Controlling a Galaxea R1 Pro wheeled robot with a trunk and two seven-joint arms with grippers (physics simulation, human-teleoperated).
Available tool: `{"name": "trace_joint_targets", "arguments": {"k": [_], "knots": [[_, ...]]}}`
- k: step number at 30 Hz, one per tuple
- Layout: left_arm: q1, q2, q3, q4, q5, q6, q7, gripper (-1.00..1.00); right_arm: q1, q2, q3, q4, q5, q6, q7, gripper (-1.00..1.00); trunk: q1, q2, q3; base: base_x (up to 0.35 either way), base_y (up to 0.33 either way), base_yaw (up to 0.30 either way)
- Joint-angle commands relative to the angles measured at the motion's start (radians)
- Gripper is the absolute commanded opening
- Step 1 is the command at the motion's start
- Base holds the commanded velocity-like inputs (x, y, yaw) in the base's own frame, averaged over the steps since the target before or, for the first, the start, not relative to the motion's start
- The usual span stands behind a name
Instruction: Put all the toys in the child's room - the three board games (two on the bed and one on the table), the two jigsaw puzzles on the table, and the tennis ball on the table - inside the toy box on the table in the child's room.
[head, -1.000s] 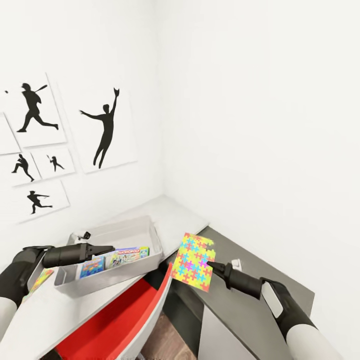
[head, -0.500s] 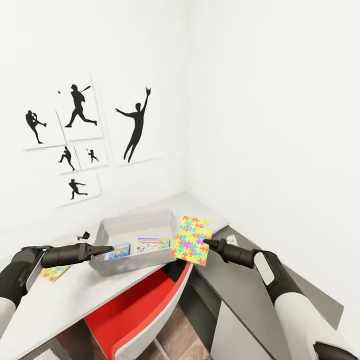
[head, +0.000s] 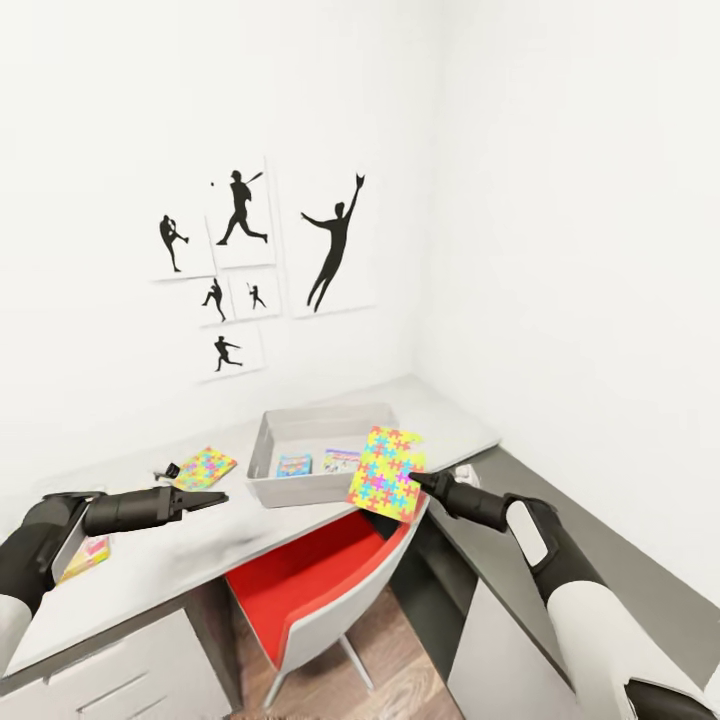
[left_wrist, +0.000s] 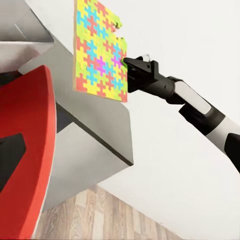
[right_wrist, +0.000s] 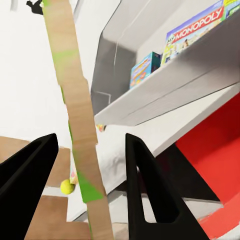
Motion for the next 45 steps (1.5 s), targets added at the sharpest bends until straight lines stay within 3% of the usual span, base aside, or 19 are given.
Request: {"name": "trace_joint_targets", "arguments": {"k": [1,13,20,45], "knots": [[-0.001,0.0,-0.001,0.0,0.0,0.011,-0.004,1.0,-0.001,0.001,-0.003,-0.002,-0.002,0.004,-0.004,-1.0,0.001,-0.002,-0.003,-0.032,0.004,0.276],[-0.001,0.001,0.001,0.0,0.0,0.01,-0.004,1.0,-0.001,0.002,-0.018,-0.073,-0.002,0.0,-0.076,-1.0,0.001,-0.002,-0.011,-0.007,0.057,0.27],[-0.001,0.002,0.002,0.0,0.001,0.009,-0.004,1.0,-0.001,0.0,-0.022,-0.078,-0.002,-0.016,-0.085,-1.0,0.001,-0.002,-0.017,0.0,0.058,0.228],[-0.001,0.005,0.003,0.001,0.002,0.009,-0.004,1.0,0.001,0.0,-0.059,-0.078,-0.008,-0.04,-0.092,-1.0,0.001,-0.002,-0.019,0.0,0.04,0.018]]}}
